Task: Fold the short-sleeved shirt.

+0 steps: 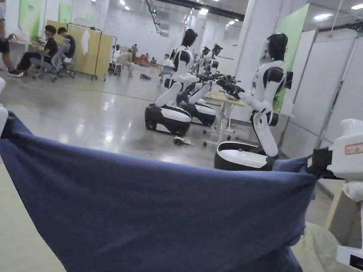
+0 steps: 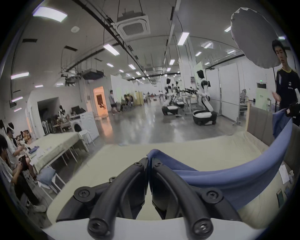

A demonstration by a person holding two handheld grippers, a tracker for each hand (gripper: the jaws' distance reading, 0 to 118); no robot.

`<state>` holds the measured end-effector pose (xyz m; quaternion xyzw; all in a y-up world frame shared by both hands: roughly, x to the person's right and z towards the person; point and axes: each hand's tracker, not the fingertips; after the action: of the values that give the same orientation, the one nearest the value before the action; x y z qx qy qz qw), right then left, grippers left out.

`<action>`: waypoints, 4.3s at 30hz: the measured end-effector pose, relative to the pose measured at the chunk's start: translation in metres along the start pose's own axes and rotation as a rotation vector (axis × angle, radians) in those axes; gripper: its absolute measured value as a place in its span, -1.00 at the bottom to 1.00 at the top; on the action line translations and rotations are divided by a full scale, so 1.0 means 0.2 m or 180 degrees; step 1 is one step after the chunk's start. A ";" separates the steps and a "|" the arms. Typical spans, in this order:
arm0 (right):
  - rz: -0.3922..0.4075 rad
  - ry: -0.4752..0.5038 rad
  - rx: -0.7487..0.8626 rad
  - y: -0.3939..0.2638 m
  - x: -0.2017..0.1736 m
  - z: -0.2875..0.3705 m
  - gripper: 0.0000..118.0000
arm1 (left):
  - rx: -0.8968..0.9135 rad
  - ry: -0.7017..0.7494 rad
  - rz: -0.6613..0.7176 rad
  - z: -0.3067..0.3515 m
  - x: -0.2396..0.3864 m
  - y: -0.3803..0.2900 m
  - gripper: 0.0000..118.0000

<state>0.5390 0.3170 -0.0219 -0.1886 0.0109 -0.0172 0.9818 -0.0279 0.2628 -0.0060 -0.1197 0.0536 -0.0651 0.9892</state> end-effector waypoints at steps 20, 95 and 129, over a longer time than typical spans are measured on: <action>-0.0315 -0.0051 0.0011 -0.14 0.12 -0.55 -0.95 | -0.0163 0.0154 0.0025 -0.61 0.18 0.02 -0.91; 0.0214 0.0354 -0.1108 -1.89 -0.34 0.01 -0.97 | -0.1581 -0.1282 0.0232 0.36 0.00 -1.66 -0.91; 0.0249 0.0201 -0.0637 -1.02 -0.06 -0.41 -0.97 | -0.0915 -0.1161 0.0360 0.31 0.13 -1.18 -0.92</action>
<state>0.5183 0.0975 -0.0217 -0.2846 0.0507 0.0164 0.9572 -0.0215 0.0460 0.1089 -0.2659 -0.1107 0.0214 0.9574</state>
